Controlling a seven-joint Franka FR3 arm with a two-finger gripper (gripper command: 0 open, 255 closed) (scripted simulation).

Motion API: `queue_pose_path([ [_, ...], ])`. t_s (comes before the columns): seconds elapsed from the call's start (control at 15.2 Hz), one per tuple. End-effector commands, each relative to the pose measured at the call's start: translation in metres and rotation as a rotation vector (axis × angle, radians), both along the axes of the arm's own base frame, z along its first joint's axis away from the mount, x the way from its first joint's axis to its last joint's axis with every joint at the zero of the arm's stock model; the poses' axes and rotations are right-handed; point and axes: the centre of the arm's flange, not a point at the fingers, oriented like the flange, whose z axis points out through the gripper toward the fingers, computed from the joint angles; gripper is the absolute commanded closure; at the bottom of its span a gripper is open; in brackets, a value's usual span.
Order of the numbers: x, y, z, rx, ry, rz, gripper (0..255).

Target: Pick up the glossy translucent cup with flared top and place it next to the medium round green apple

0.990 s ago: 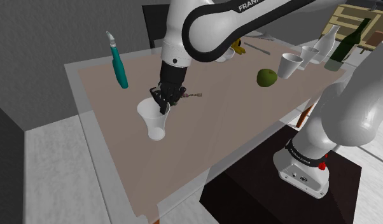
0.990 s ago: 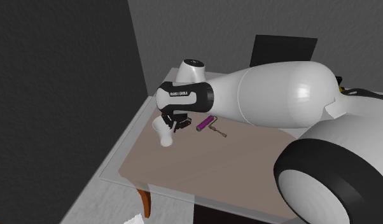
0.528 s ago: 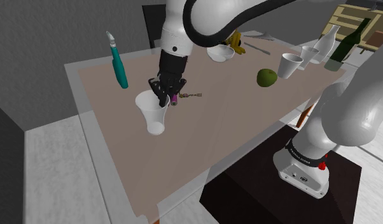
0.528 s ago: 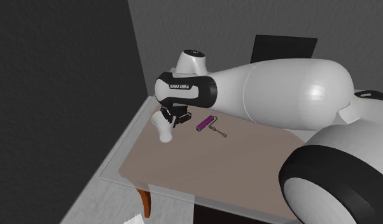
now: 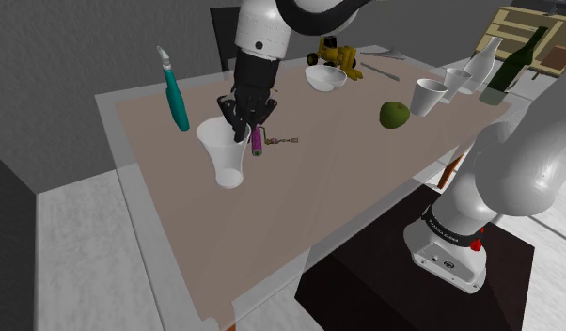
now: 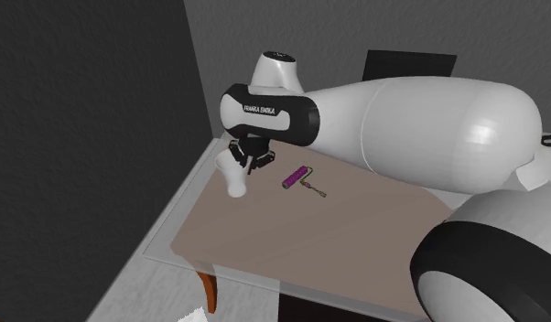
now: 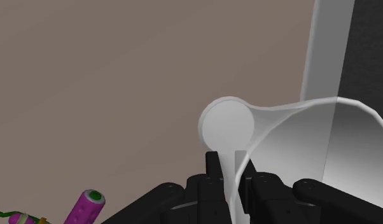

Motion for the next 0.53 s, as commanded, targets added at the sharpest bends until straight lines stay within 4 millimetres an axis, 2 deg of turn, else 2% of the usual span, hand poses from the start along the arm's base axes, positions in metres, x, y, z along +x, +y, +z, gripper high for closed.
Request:
queue_pose_path([
  [0.0,0.001,-0.001,0.011,0.0,0.0,0.0,255],
  [0.46,0.001,-0.001,0.048,0.0,0.0,0.0,255],
])
